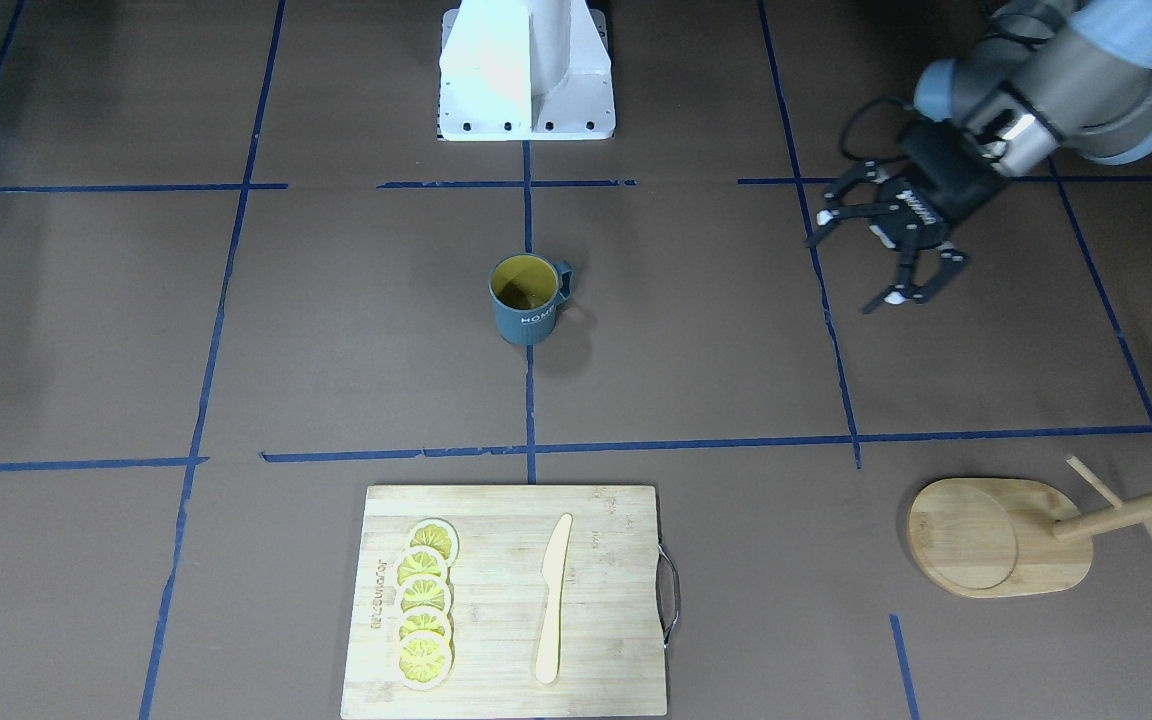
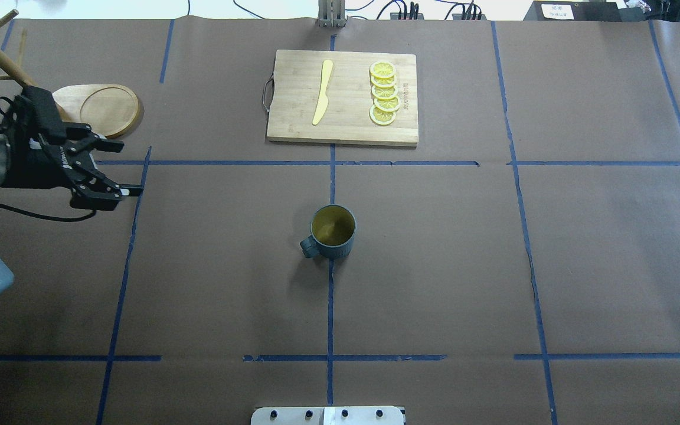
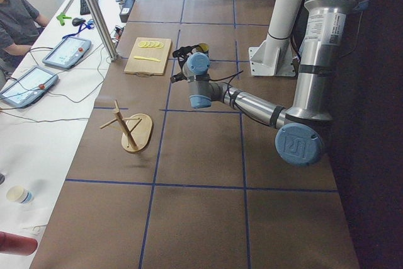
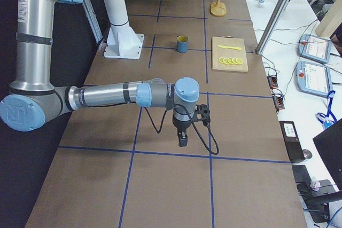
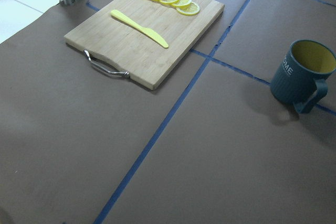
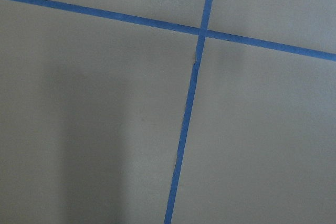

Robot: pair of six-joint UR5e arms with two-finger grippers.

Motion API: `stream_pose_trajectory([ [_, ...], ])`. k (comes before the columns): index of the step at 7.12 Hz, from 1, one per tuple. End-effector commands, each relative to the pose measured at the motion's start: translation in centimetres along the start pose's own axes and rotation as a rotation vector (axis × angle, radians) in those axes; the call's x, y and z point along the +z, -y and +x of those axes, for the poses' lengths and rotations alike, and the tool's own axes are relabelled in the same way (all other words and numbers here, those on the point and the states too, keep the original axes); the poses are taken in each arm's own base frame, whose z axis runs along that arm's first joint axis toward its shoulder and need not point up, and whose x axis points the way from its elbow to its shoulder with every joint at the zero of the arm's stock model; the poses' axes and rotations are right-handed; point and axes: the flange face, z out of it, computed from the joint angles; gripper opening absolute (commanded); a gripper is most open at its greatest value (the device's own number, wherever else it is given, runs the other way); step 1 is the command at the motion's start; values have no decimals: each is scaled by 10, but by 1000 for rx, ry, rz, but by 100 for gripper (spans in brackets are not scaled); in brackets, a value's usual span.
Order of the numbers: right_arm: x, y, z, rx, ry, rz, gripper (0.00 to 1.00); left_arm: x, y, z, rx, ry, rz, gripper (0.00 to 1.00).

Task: Hang cup on storage rack
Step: 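Reach the left gripper to the mug handle and grasp it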

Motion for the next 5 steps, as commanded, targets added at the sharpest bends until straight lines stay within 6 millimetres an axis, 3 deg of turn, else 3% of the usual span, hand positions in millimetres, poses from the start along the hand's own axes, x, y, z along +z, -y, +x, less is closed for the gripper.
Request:
stream_pose_trajectory([
  [1, 0, 0, 0, 2, 0, 0, 100, 74, 10, 88, 20, 17, 83, 100],
  [2, 0, 1, 0, 0, 0, -1, 100, 105, 9, 130, 26, 7, 92, 99],
  [3, -1, 2, -2, -3, 0, 3, 100, 136, 17, 152, 27, -2, 102, 99],
  [4, -1, 3, -1, 0, 0, 2, 100, 154, 22, 154, 28, 4, 101, 99],
  [5, -1, 3, -1, -1, 0, 3, 100, 169, 13, 166, 32, -15, 79, 99],
])
